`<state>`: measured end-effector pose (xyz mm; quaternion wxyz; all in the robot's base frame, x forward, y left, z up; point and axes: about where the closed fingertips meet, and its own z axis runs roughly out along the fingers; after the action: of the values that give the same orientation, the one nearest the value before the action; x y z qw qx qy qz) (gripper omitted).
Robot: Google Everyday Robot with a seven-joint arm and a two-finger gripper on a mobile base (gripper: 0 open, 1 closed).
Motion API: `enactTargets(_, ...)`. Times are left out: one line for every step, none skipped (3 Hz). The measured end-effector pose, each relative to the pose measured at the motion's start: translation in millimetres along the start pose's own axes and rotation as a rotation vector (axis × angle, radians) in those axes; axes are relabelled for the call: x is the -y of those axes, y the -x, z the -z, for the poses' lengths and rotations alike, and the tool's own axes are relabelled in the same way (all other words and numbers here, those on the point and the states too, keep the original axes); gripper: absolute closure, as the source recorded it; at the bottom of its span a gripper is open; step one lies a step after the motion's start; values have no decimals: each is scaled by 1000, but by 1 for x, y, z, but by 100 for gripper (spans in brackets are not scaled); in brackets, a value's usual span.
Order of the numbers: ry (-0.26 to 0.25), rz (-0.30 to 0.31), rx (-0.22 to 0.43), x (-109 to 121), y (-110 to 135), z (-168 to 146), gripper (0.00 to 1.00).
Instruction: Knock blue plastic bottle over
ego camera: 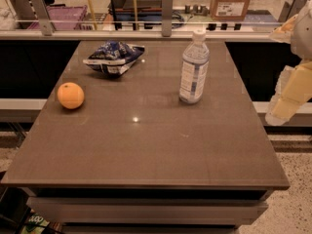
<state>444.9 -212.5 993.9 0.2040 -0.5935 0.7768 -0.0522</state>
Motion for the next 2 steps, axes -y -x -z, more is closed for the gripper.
enactTargets(-55,-34,77,13,6,2,0)
enactTargets(-88,-84,176,27,10,0,0)
